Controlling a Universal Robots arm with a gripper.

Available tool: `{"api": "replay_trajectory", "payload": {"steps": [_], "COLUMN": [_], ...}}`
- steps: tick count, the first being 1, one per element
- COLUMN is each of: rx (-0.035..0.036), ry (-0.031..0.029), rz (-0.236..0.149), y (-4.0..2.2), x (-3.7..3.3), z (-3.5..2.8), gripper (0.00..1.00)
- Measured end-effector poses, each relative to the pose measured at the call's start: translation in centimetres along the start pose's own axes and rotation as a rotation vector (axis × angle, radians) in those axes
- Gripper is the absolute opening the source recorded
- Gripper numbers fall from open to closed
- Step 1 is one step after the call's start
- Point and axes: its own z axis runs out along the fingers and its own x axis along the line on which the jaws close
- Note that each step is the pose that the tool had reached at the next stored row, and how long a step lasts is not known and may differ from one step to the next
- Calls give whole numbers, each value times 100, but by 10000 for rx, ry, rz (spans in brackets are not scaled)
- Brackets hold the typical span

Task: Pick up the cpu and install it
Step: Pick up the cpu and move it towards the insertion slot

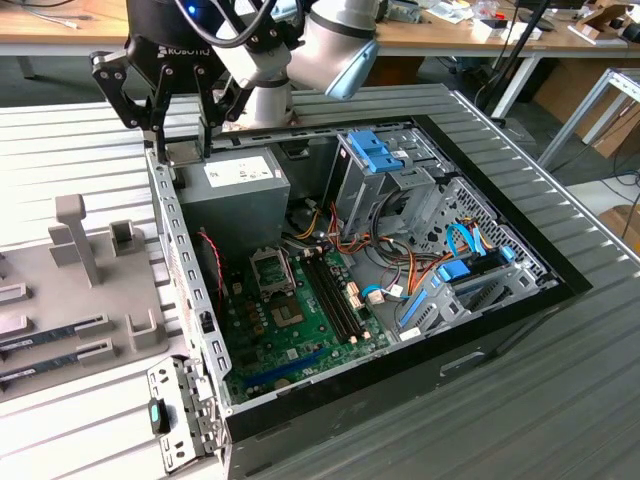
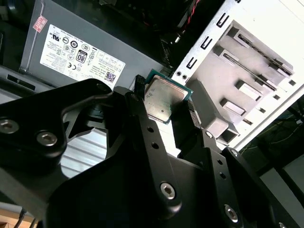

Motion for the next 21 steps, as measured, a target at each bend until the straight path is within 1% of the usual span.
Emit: {"api": "replay_trajectory", "payload": {"steps": [11,21], "rx": [0,0], "ry": [0,0], "rz": [-1,0], "y": [-1,-1], "x": [-90,-153], "z": [7,11], "gripper": [47,47]}}
